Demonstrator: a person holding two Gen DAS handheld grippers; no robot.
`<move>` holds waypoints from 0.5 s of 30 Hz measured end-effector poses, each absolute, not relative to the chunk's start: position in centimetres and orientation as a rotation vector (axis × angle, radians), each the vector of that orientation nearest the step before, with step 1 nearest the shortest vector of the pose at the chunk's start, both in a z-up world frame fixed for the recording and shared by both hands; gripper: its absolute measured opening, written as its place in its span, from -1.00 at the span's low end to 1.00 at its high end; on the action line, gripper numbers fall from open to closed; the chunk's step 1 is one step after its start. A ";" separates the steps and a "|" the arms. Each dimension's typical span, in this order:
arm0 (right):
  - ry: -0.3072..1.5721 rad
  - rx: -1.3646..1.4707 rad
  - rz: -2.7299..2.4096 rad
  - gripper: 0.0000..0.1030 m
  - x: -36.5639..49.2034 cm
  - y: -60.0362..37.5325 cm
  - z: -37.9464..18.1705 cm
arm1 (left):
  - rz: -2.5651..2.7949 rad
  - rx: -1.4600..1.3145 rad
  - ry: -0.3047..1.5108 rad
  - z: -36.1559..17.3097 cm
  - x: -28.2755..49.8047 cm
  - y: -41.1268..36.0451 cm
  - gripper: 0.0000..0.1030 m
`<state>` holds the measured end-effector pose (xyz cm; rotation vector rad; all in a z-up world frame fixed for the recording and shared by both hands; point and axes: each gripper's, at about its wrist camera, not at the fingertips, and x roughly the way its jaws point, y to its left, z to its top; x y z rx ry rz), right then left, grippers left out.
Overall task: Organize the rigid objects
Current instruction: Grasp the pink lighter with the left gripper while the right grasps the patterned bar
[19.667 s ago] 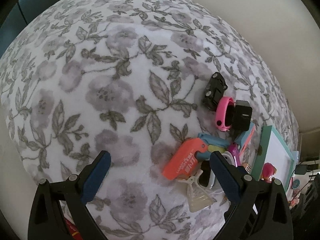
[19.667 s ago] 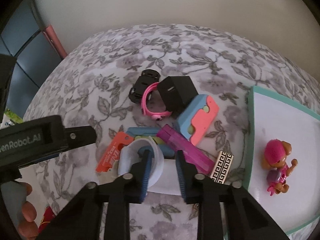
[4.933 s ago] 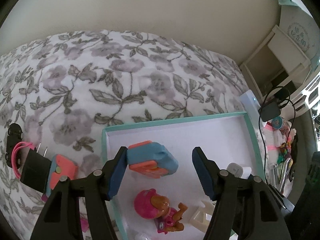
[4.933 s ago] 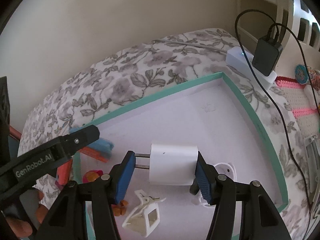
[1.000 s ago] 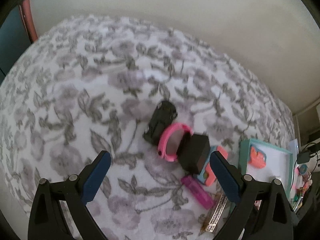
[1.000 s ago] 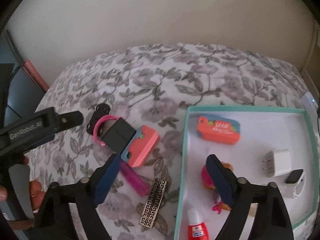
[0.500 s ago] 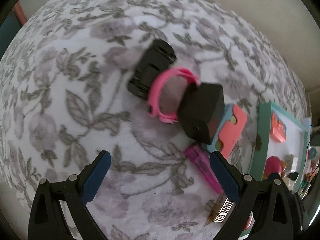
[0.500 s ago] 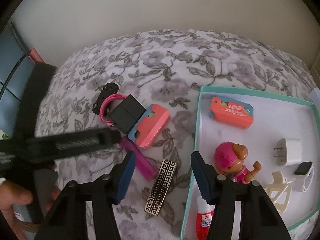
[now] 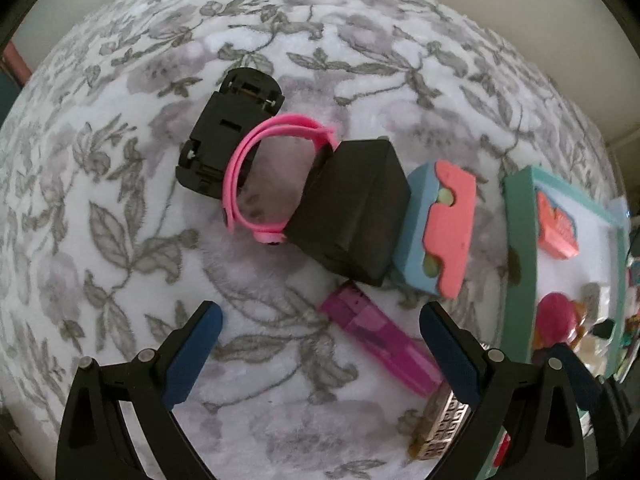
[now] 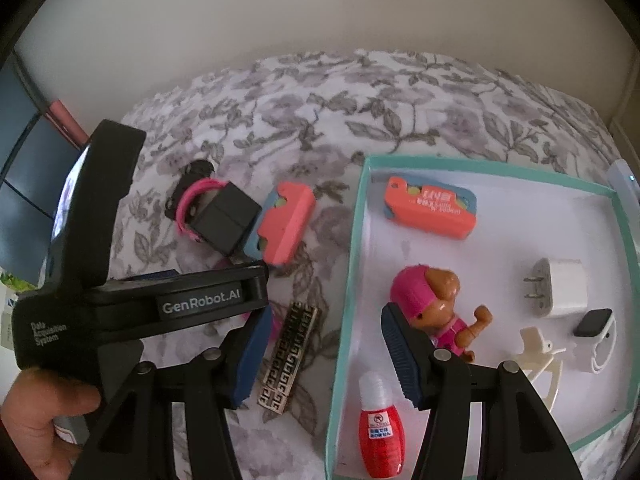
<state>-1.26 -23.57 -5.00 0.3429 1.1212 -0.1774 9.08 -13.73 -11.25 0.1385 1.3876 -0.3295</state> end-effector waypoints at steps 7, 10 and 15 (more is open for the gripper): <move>1.157 0.301 -0.164 0.17 -1.1 -23.0 -5.5 | -0.281 0.198 1.412 -12.3 9.2 -13.0 0.92; 1.155 0.308 -0.168 0.17 -1.3 -23.2 -5.5 | -0.262 0.193 1.424 -12.5 9.2 -12.3 0.92; 1.150 0.318 -0.161 0.17 -1.3 -23.1 -5.3 | -0.254 0.189 1.432 -12.8 8.9 -11.1 0.92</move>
